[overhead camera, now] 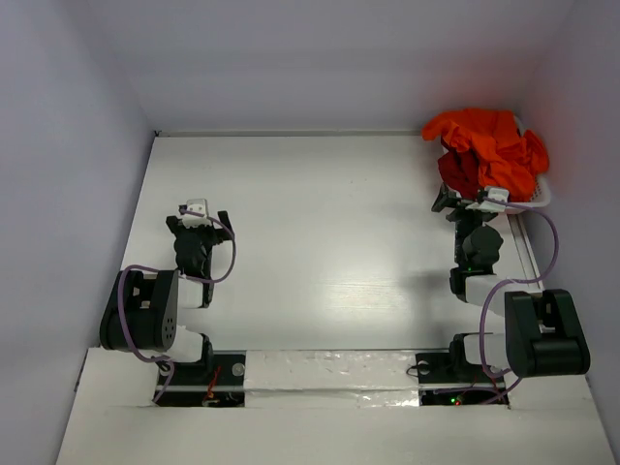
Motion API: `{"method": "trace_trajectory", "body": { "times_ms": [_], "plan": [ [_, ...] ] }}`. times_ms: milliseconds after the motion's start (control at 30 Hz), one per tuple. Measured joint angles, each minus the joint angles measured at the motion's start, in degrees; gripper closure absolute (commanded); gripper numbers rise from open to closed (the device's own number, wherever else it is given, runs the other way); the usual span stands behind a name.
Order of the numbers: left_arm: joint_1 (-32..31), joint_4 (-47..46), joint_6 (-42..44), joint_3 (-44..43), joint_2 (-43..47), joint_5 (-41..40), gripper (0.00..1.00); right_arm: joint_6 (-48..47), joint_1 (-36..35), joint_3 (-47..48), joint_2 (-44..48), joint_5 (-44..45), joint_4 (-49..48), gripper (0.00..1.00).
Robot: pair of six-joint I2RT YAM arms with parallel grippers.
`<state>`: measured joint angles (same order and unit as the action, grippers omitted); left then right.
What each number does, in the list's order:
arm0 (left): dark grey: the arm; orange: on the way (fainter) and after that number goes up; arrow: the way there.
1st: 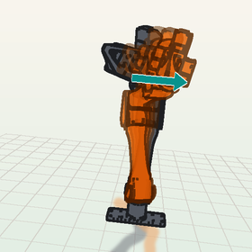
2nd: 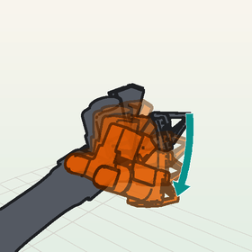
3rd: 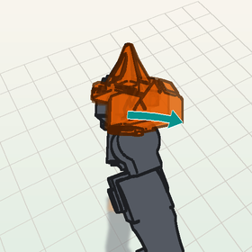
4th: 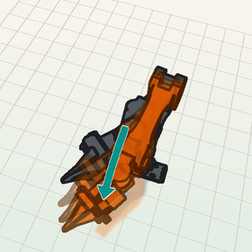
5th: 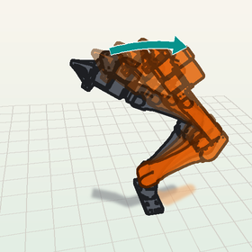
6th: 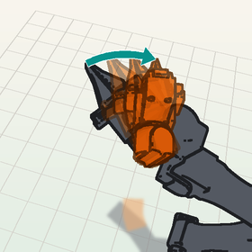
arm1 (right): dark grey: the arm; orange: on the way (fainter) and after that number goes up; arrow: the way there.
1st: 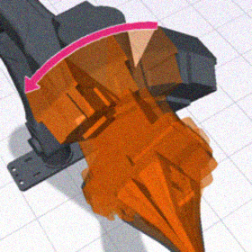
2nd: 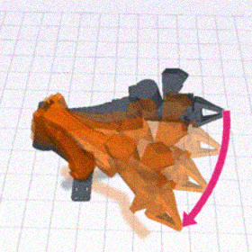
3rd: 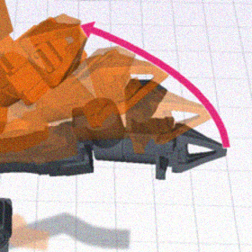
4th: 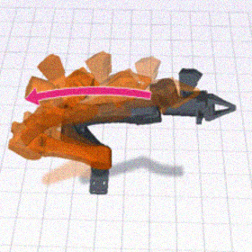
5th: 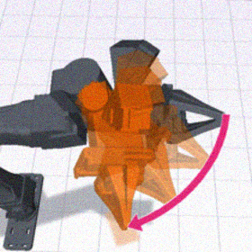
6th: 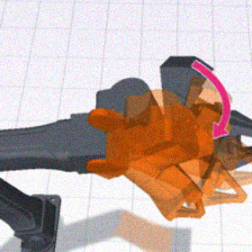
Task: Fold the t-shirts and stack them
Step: Grab crumpled tshirt from bin with the right arm
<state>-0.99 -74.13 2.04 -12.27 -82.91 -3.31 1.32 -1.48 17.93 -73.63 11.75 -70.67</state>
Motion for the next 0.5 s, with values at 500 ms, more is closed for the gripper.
{"method": "trace_trajectory", "body": {
  "times_ms": [500],
  "plan": [
    [0.0,-0.02,0.0,-0.04,0.0,0.0,0.01,0.0,0.0,0.02,-0.02,-0.39,0.02,0.0]
  ]
}}
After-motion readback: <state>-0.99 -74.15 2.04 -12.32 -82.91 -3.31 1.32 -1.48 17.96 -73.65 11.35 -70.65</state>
